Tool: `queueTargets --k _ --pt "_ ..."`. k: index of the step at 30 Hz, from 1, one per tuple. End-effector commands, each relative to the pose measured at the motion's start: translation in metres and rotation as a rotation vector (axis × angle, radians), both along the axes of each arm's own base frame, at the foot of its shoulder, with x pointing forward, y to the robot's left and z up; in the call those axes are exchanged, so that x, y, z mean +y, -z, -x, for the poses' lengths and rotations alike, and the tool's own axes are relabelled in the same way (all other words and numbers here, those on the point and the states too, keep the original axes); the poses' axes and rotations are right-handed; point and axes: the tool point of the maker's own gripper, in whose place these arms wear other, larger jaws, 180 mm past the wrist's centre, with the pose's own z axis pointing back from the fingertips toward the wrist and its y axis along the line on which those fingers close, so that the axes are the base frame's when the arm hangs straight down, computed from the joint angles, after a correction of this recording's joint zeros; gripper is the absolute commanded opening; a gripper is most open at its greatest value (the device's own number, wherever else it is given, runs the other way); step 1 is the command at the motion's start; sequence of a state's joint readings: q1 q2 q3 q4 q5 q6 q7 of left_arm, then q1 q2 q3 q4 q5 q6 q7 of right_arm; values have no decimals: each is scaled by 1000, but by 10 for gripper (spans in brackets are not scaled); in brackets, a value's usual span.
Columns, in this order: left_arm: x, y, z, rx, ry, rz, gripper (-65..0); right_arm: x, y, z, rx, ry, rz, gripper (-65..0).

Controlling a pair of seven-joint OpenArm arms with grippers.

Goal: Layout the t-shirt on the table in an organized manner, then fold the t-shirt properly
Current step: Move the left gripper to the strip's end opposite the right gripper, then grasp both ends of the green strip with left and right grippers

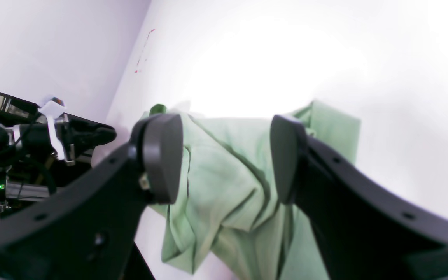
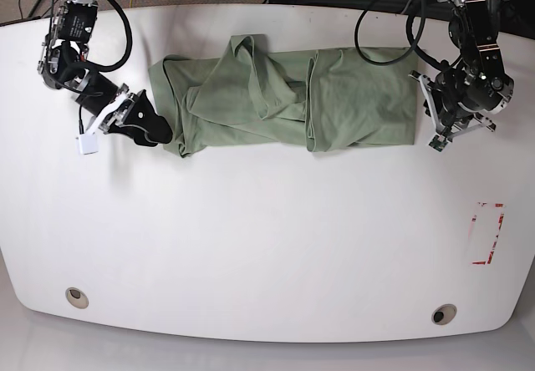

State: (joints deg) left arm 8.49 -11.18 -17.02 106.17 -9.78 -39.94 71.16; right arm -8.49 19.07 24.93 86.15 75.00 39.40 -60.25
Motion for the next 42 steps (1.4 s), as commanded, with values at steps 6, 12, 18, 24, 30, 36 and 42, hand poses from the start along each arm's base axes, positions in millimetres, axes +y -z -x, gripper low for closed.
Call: queueTargets --k 6,12,18,24,30,36,42 --pt "-16 -7 -6 -36 22 86 -568 -7 -16 -8 -56 9 0 -308" --pt "-33 -2 -5 -22 62 130 -568 -9 -10 -7 -40 5 43 -309" --pt "-38 15 1 38 68 150 -568 -14 0 -6 -14 0 111 -309" --pt "-36 34 8 90 45 180 -568 -17 7 -6 4 -2 159 -309" --pt "-28 48 13 120 27 193 -568 -36 15 -5 29 40 217 -309" --pt "-22 56 18 141 16 198 -568 -46 45 -2 127 77 168 -276" --pt "-18 57 20 145 13 192 -568 -54 77 11 239 120 108 -166"
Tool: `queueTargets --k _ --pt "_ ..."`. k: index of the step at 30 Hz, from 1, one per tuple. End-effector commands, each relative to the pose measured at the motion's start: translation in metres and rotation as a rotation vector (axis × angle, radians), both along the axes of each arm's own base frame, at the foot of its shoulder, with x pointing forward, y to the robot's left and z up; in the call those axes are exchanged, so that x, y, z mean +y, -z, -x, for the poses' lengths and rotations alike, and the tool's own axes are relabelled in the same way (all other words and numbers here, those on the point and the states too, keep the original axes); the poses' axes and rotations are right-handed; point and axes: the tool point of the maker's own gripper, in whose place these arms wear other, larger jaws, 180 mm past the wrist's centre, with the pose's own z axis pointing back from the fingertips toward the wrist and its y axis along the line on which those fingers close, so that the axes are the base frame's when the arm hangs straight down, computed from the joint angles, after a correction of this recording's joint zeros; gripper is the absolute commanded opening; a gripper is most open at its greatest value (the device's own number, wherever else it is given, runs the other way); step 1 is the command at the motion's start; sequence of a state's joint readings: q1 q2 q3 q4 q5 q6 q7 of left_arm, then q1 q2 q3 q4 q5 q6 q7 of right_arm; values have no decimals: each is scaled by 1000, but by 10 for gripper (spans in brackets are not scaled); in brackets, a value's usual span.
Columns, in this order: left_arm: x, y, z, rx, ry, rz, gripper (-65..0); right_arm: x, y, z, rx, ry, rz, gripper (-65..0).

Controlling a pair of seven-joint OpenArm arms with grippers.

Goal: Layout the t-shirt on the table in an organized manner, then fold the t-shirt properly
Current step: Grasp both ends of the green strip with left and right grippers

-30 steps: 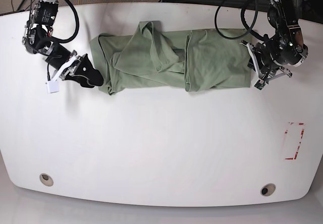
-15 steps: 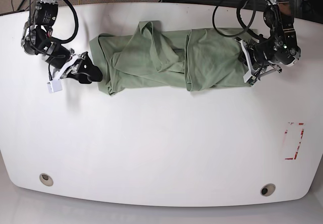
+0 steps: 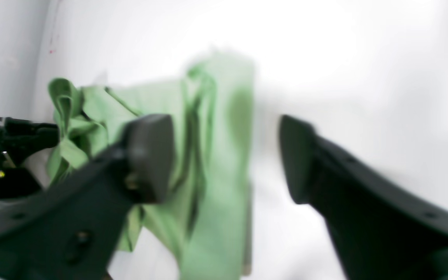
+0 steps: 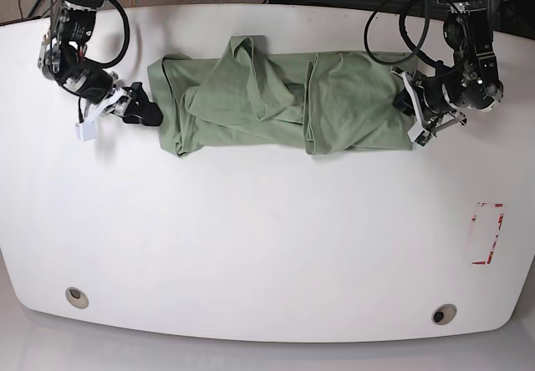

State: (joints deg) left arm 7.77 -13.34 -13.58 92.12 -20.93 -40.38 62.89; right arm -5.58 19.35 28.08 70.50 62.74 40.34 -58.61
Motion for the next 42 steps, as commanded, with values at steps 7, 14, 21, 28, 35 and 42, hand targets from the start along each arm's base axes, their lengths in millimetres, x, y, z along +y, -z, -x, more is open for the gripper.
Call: queueTargets --k 7,14,21,28,35,42 --pt "20 12 17 84 -1 -100 -568 2 4 2 17 7 -14 -162" --pt "20 11 17 83 -1 -101 -568 25 11 5 26 5 -65 -162" --pt "20 12 17 84 -1 -100 -568 58 6 14 3 -40 -91 -162" --pt "20 12 17 84 -1 -100 -568 94 -11 16 -51 -149 -82 -162" --pt "20 12 17 84 -1 -100 -568 103 -17 13 -75 -152 -96 -162" --pt "20 12 18 86 0 -101 -568 102 -22 4 -96 -153 -93 -274"
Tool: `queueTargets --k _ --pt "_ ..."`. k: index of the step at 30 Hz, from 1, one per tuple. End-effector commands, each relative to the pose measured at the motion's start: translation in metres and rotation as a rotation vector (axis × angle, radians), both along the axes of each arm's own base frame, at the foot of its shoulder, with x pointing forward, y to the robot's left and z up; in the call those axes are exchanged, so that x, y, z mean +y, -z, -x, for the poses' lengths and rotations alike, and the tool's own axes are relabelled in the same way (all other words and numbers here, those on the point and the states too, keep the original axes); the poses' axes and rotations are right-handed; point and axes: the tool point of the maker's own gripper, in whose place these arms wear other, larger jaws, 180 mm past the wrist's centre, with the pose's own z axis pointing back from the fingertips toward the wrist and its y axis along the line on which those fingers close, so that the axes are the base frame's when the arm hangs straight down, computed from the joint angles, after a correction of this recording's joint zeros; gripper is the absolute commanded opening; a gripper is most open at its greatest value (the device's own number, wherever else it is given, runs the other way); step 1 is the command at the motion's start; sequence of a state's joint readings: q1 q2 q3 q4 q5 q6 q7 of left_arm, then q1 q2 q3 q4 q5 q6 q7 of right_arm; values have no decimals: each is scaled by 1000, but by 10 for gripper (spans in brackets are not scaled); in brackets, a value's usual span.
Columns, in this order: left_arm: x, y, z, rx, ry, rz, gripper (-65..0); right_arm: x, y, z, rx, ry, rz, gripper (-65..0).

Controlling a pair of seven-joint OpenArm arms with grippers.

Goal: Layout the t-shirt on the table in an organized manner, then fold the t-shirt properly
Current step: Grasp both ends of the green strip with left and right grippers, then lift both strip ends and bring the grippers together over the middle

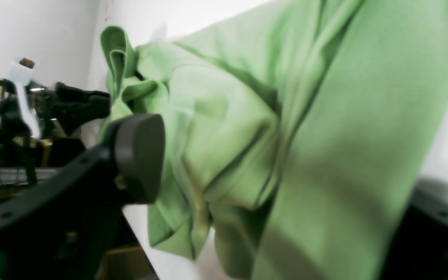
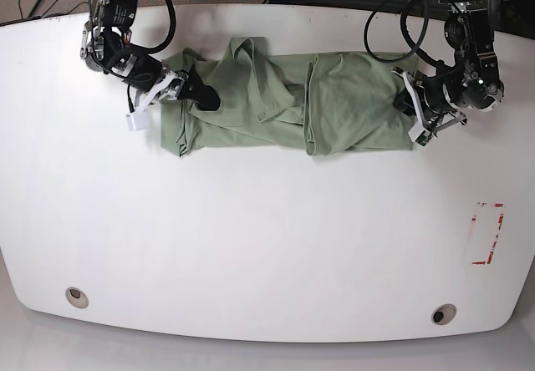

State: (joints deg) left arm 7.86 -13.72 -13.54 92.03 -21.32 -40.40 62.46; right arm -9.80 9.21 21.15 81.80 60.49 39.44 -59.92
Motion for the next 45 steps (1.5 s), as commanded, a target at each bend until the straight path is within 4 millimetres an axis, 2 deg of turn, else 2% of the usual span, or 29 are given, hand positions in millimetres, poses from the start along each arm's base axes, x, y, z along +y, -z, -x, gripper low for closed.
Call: queueTargets --k 1,3,6,11,15,20,25,29,33,37,41,45 --pt "19 14 21 97 -1 -104 -568 -2 -17 -15 -70 12 -15 -322" --pt "19 15 23 102 -1 -103 -568 -3 -18 -17 -73 13 -14 -409" --pt "18 16 24 105 0 -101 -568 -3 -18 -20 -79 5 11 -506" --pt "17 17 24 108 3 -102 -568 -1 -22 -25 -105 -17 69 -563" --pt "7 17 20 105 45 -101 -568 3 -31 -28 -131 -22 136 -598" --pt "-2 14 11 86 73 -99 -568 5 -46 -27 -141 0 204 -609" --pt "-14 15 10 89 112 -92 -568 24 -64 -26 -180 -31 241 -633" --pt "-27 11 -1 66 157 -90 -568 41 -77 -26 -210 -64 251 -650" --pt "-52 12 -2 63 201 -57 -568 63 -95 -25 -260 -114 242 -650" --pt "-68 10 -8 48 209 -28 -568 78 -113 -28 -319 -147 234 -650" --pt "-82 3 -19 20 209 4 -568 92 -122 -32 -355 -185 222 -650" --pt "-94 7 -23 34 202 38 -568 101 -128 -34 -380 -210 216 -650"
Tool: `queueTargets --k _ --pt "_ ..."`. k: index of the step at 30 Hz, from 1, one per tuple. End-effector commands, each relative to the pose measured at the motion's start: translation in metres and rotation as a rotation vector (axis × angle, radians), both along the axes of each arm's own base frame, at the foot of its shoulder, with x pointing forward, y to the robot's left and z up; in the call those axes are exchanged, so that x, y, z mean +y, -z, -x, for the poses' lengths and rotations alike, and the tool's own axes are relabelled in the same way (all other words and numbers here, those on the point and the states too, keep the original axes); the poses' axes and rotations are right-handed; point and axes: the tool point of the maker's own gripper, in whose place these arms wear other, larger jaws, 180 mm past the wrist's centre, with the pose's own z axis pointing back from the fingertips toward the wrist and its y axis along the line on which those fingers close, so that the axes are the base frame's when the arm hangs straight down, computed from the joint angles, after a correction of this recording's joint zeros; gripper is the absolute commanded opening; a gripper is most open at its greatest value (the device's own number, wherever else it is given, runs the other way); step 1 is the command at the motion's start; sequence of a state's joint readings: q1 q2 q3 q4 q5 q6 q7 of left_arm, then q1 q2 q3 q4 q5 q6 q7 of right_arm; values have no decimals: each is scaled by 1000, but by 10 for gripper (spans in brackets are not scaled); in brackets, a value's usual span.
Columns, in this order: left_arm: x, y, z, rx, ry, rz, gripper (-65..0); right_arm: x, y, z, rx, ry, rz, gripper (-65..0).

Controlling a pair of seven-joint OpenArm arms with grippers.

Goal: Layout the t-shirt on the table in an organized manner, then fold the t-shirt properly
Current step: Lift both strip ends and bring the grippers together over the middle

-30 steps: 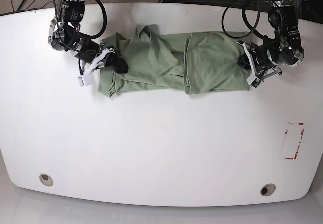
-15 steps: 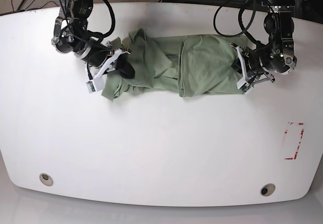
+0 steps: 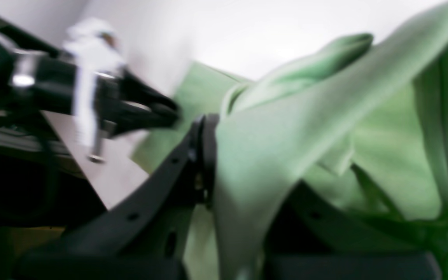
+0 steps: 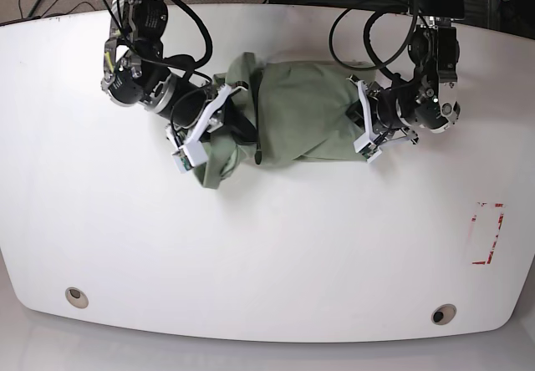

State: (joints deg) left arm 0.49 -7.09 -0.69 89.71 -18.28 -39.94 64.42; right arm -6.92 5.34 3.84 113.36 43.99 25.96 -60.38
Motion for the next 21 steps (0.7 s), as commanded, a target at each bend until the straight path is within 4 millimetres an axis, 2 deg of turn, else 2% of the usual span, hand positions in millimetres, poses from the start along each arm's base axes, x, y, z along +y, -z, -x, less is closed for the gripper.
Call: queueTargets --k 1,5,9,21 --pt "0 8 3 40 4 -23 -568 7 -20 -6 -67 -19 -38 -650" --pt "-6 11 -3 54 -2 -3 -568 15 -25 -8 -83 -44 -42 -650" --pt "-21 17 -1 82 -4 34 -568 20 -28 -10 -92 -59 -45 -650" --pt "-38 15 -1 79 -1 72 -568 41 -30 -2 -94 -117 -62 -650"
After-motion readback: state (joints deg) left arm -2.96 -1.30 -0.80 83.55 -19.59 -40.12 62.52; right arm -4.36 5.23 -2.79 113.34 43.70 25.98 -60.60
